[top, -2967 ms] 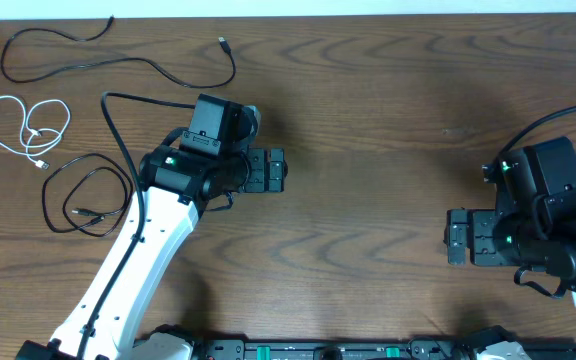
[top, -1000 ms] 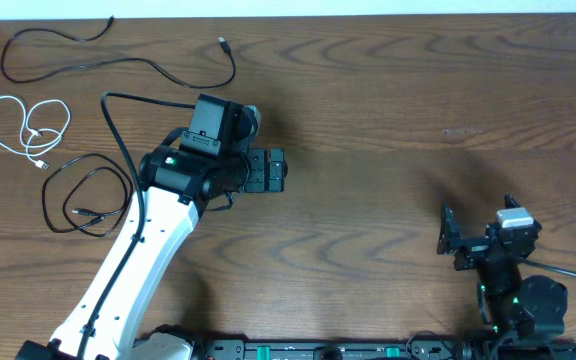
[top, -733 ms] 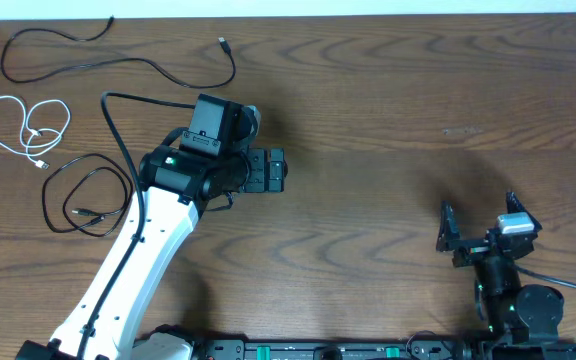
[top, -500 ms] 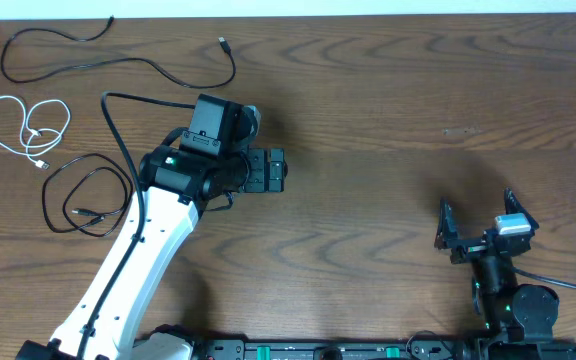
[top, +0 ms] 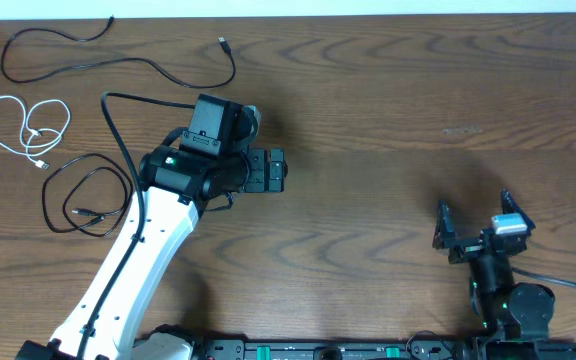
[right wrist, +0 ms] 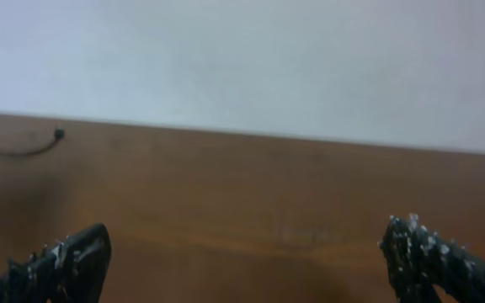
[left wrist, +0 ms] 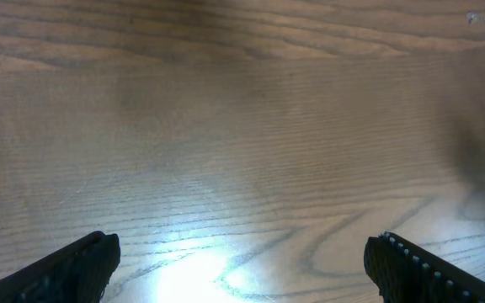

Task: Untangle cables

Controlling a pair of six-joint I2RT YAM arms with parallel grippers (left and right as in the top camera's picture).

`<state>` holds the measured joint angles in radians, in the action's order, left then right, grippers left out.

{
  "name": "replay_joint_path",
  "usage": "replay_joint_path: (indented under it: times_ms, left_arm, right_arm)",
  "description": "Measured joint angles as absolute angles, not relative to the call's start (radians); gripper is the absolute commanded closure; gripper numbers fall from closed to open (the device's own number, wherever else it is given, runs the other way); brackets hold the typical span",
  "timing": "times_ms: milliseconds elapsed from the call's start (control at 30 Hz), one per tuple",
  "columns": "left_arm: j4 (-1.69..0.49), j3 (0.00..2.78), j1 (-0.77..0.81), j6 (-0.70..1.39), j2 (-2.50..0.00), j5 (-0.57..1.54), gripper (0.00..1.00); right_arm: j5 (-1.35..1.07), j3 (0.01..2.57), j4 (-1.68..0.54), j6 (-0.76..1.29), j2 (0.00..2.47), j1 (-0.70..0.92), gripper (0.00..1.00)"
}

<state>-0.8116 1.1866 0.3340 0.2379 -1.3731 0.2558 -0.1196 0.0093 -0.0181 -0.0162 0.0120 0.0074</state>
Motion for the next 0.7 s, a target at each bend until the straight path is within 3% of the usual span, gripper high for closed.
replay_joint_path:
  times_ms: [700]
  left_arm:
    - [-0.812,1.187,0.334,0.238,-1.373,0.255,0.02]
  right_arm:
    - [-0.102,0.008,-0.067,-0.01,0.012,0.007,0.01]
